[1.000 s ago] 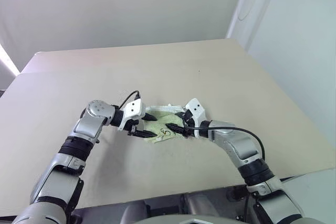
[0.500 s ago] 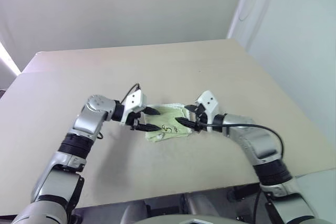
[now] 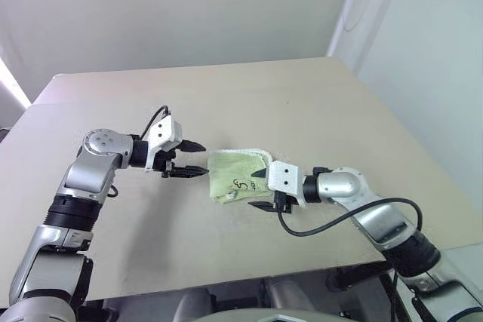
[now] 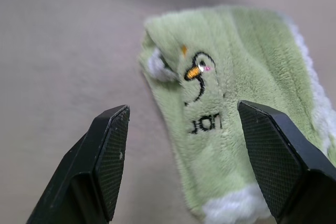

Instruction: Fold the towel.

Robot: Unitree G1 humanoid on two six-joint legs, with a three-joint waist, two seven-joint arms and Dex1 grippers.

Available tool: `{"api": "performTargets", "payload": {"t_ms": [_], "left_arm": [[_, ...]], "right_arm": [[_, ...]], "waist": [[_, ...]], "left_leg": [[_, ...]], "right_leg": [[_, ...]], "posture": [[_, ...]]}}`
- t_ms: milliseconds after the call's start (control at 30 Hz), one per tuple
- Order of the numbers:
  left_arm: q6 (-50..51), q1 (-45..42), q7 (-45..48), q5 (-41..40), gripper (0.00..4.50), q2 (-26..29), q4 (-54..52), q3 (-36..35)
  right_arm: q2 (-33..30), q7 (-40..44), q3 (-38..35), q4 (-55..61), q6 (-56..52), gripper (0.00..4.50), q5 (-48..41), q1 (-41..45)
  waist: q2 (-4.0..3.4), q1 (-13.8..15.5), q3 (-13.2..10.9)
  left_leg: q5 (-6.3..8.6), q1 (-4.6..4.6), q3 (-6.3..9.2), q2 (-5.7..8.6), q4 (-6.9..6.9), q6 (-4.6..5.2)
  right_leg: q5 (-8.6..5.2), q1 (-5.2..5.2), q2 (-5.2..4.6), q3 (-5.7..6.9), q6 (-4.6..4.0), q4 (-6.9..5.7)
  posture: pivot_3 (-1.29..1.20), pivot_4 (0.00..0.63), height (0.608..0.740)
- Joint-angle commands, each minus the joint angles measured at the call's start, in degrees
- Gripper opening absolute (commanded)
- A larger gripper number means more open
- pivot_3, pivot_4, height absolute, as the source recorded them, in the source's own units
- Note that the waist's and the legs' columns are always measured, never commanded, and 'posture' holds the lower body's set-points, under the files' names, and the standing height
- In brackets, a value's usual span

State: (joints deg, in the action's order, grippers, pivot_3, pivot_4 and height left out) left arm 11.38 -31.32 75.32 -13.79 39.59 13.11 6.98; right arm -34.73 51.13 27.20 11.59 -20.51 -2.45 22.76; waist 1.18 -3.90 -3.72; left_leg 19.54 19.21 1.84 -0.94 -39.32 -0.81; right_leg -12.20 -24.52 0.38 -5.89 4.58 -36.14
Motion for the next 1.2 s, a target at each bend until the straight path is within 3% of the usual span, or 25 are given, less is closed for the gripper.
{"api": "performTargets", "payload": {"t_ms": [33,400,633,733,1000,1200], "left_arm": [[-3.1,0.5,-1.4,0.8,3.17,-0.2,0.5,-1.0],[-4.6,0.5,-4.1,0.8,3.17,-1.6,0.5,-1.0],[-6.2,0.2,-4.3,1.3,3.17,-2.2,2.5,-0.6],[-6.6,-0.4,-4.4,1.3,3.22,-2.7,3.7,-0.6],[-8.1,-1.0,-4.4,2.2,3.22,-3.2,6.3,-0.5],[-8.8,-0.7,-4.8,2.9,3.22,-3.4,7.1,-0.2]], "right_arm": [[1.5,-0.3,1.9,-4.6,5.0,3.44,4.4,2.2],[5.0,-6.7,4.3,-17.8,12.3,3.44,17.1,6.2],[6.5,-7.2,3.4,-17.8,12.9,3.44,19.0,6.2],[6.5,-6.1,3.5,-16.9,13.2,2.83,18.8,5.7],[7.5,-5.5,3.1,-15.6,12.9,0.05,18.4,5.3],[8.0,-6.3,-0.7,-13.4,11.0,0.02,16.3,6.4]], "waist": [[0.00,0.0,0.0],[0.07,-0.2,0.1],[0.09,-0.2,0.1],[0.09,-0.2,0.1],[0.09,-0.2,0.1],[0.08,-0.2,0.1]], "left_leg": [[0.00,0.00,0.00,0.00,0.01,0.00],[-0.03,-0.04,-0.02,0.00,0.01,-0.04],[-0.12,-0.95,-0.01,0.00,0.02,-0.20],[-0.12,-0.97,0.00,0.00,0.02,-0.20],[-0.12,-0.77,0.00,0.00,0.11,-0.20],[-0.12,-0.78,0.00,0.00,0.12,-0.20]], "right_leg": [[0.00,-0.01,0.00,0.00,0.01,0.00],[0.05,0.19,0.00,-0.02,-0.08,-0.08],[0.06,0.77,0.01,-0.03,-0.11,-0.18],[0.06,0.80,0.01,-0.03,-0.11,-0.17],[0.04,0.65,0.00,-0.03,-0.08,-0.01],[0.04,0.65,0.00,-0.03,-0.07,-0.03]], "posture": [[0.00,0.000,0.712],[0.00,0.000,0.712],[0.00,0.000,0.712],[0.00,0.000,0.712],[0.00,0.000,0.712],[0.00,0.000,0.712]]}}
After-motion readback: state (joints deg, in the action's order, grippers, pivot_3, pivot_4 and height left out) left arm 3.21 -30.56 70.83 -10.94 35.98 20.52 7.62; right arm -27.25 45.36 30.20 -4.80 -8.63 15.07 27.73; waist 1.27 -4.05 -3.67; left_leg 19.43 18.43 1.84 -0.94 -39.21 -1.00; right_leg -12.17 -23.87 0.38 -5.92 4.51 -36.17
